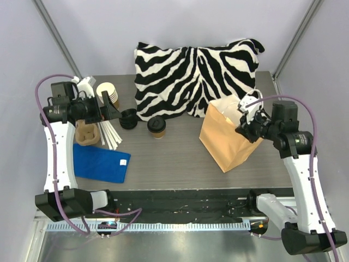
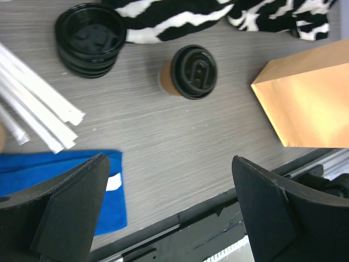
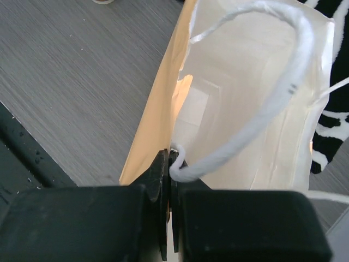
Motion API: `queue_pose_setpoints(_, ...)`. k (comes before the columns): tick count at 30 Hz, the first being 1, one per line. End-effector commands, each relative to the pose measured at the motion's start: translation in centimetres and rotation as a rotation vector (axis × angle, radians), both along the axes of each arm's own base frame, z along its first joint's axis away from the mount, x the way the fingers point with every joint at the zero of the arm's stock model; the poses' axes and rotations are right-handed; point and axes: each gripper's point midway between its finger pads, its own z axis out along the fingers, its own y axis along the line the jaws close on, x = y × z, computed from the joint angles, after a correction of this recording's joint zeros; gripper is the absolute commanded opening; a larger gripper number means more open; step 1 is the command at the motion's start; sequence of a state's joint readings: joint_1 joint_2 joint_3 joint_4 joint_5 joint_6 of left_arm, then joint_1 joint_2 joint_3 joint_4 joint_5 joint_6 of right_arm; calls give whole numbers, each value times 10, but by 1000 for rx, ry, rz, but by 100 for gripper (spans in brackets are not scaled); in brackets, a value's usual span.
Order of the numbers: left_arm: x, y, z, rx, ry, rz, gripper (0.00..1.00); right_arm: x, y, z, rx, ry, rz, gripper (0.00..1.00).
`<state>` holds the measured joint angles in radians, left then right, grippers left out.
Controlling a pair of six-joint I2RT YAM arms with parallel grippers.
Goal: Pack the takeout coffee
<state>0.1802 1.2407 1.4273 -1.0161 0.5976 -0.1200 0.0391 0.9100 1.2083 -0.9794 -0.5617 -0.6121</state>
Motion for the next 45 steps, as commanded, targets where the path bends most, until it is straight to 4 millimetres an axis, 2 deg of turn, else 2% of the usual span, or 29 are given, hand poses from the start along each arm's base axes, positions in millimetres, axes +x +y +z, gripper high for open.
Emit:
queue_pose_setpoints(1,0,29,5,105,23,21,100,23,14,2,44,-35,-65,1)
queue_pose_setpoints(3,3,44,4,137,41,15,100,29,16,-6,43,-16,-107,1)
queue_pose_setpoints(5,3,52,2,151,56,10,100,34,24,-6,58,-15,-117,1)
queue_pose_setpoints(8,5,66,-5,182,97,-4,100,39,30,-5,107,12,-132,19)
queue_pose_setpoints(9,5,73,-3,210,93,-11,100,39,32,-3,119,17,-131,35)
queue_pose_setpoints(11,6,86,-9,257,115,-11,100,39,36,5,146,19,-131,50)
queue_pose_setpoints(12,6,92,-9,288,122,-12,100,39,36,10,156,16,-134,62)
queue_pose_setpoints(13,6,97,-13,323,125,-37,100,38,38,13,168,28,-138,66)
queue_pose_setpoints(14,9,103,-17,342,139,-54,100,38,38,24,180,10,-138,72)
queue_pose_setpoints(15,8,110,-20,372,162,-58,100,38,39,29,187,9,-138,82)
queue_pose_setpoints(16,9,117,-22,408,164,-71,100,36,40,32,192,21,-135,84)
queue_pose_setpoints(17,14,126,-24,431,170,-64,100,35,40,46,209,3,-136,86)
queue_pose_setpoints(19,16,136,-26,473,184,-89,100,32,40,55,218,3,-141,88)
queue_pose_setpoints(21,21,146,-28,488,206,-71,100,29,39,74,235,-30,-144,89)
queue_pose_setpoints(24,25,142,-38,433,242,-48,93,24,37,95,256,-57,-160,90)
queue_pose_setpoints(25,26,141,-41,422,245,-33,87,21,36,104,265,-72,-165,91)
queue_pose_setpoints(28,35,139,-58,370,244,33,76,14,36,122,299,-101,-165,91)
queue_pose_setpoints(29,37,139,-64,359,251,43,73,12,37,125,310,-102,-163,91)
queue_pose_setpoints(30,41,139,-70,344,258,65,64,8,40,129,327,-105,-142,91)
queue_pose_setpoints(31,46,140,-79,334,280,77,60,6,42,131,345,-100,-136,91)
queue_pose_setpoints(34,60,148,-95,317,329,133,46,-2,53,128,385,-69,-77,90)
queue_pose_setpoints(36,71,151,-99,309,329,159,43,-4,60,123,402,-55,-41,90)
queue_pose_setpoints(37,77,152,-97,303,324,180,42,-6,66,125,422,-67,4,89)
queue_pose_setpoints(38,84,151,-103,309,329,174,42,-4,70,115,432,-35,9,89)
queue_pose_setpoints(40,97,154,-105,356,314,180,40,0,77,110,445,-15,38,89)
queue_pose_setpoints(41,106,153,-110,372,313,165,40,7,80,101,441,17,39,88)
queue_pose_setpoints(44,124,163,-113,436,304,165,37,16,86,95,429,26,55,88)
queue_pose_setpoints(45,128,165,-124,442,325,153,36,17,87,95,424,19,59,88)
